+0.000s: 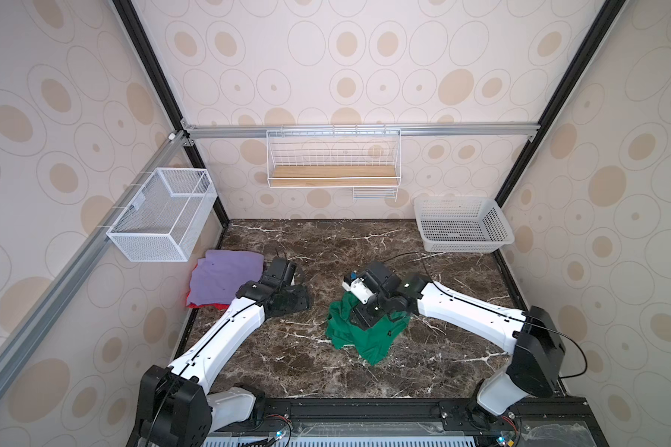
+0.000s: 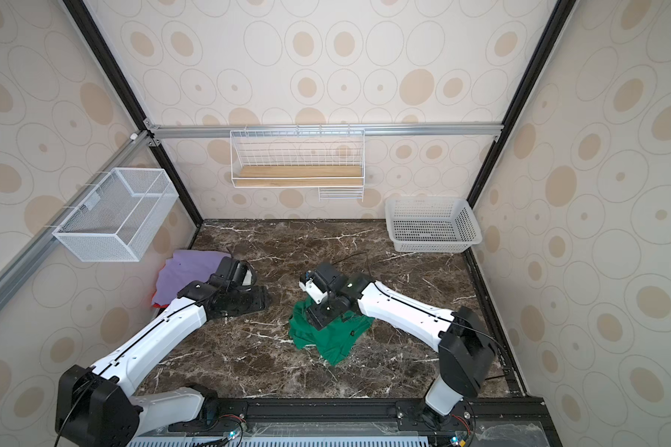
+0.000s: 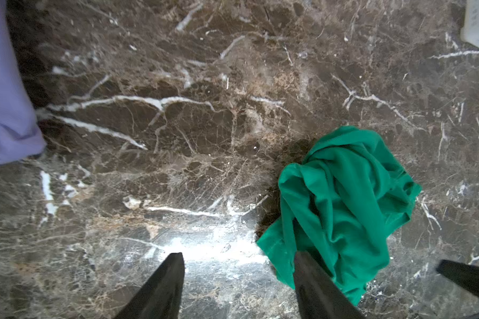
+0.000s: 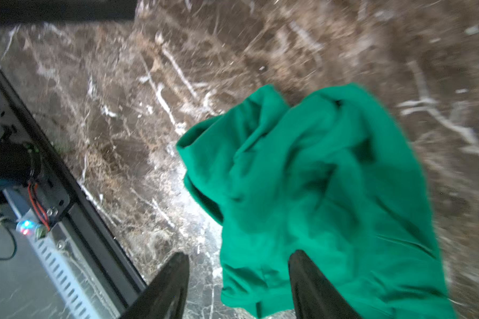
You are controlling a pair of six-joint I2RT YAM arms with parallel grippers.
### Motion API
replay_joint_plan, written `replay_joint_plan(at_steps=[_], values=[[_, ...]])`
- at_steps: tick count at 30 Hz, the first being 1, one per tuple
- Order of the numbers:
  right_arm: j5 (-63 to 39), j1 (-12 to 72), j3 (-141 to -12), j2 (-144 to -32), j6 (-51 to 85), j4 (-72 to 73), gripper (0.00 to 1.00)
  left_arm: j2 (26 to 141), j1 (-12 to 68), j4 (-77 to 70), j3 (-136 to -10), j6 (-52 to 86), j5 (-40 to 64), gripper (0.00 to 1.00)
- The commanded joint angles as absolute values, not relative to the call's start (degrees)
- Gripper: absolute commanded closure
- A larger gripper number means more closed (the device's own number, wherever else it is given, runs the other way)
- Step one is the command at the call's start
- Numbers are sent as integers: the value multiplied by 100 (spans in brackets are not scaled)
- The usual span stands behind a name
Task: Fold and stack t-shirts
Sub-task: Place the T-shirt at the center of the board, then flatten out the T-shirt at the center of the board.
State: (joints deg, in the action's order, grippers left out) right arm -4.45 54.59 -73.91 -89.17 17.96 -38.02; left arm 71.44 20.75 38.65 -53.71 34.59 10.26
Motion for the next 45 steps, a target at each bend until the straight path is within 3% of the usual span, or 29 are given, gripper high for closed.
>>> replay_joint_plan(at_steps=[1,9,18,27,31,38,42,45], values=[[754,5208,-7071,-8288,1613,-4042,34,7469,2223,3696,-5497,3297,1479,28],[168,4083,-5878,-7860,1477,-3410,40,9014,3140,3402,-6590,3149,1627,29],[133,3887,-5579,-7830,1410,-3282,41,10136,3250,3568,-7904,2837,1982,29],[-367,3550,-5193,-7921,1415,-2970,41,10605,3454,3986,-8498,2528,2350,29],[-444,3533,-5213,-8091,1407,-2987,41,10769,3603,4001,-8508,2565,2448,36],[-468,3472,-5192,-7904,1406,-3001,41,10897,4135,4718,-9056,1943,2098,30],[-464,3441,-5138,-7827,1393,-3004,40,11253,4141,4884,-9403,1996,2082,38],[-475,3418,-5098,-7844,1403,-3014,40,11481,4141,5000,-9605,2064,2110,62]])
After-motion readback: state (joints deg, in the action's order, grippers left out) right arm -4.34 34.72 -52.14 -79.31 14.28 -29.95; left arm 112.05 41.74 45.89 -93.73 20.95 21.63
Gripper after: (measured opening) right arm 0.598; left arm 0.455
